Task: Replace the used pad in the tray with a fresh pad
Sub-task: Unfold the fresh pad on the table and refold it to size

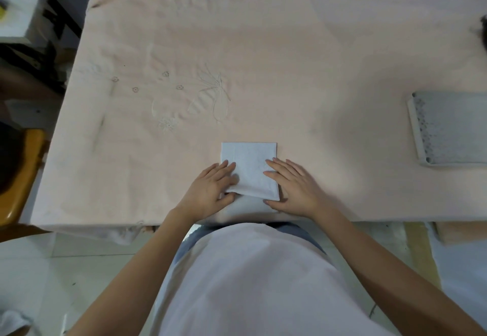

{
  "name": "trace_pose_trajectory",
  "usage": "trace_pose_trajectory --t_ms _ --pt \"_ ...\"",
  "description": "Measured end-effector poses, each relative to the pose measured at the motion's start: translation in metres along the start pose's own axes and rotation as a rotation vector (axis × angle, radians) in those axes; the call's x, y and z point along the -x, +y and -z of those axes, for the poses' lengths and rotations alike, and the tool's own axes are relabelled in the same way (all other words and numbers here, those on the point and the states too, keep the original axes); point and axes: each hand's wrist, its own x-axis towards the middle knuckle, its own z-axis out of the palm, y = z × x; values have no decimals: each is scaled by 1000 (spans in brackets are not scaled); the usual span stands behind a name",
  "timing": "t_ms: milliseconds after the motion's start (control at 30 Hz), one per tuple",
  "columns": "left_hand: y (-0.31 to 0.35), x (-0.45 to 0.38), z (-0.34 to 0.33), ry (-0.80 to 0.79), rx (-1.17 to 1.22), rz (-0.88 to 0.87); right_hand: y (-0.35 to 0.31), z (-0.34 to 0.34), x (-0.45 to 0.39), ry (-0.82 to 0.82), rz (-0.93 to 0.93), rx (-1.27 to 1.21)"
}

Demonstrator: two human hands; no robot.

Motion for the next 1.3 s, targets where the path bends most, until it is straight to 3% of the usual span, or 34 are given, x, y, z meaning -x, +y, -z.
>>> trace_pose_trajectory --t_ms 167,333,533,767,1100,1300 --pt "8 -12 28 34 313 197 1 4 -10 221 19 -141" --pt "9 -23 52 41 649 375 -7 24 -29 373 -170 -401" --pt "-6 -54 71 225 704 442 5 44 -68 370 -343 -546" --pt "-29 -118 93 199 761 598 30 49 -128 326 -572 -707" --pt "-59 -178 75 54 514 801 56 45 -169 184 -595 -374" --pt "-65 -184 67 55 492 855 67 36 -175 126 -632 -342"
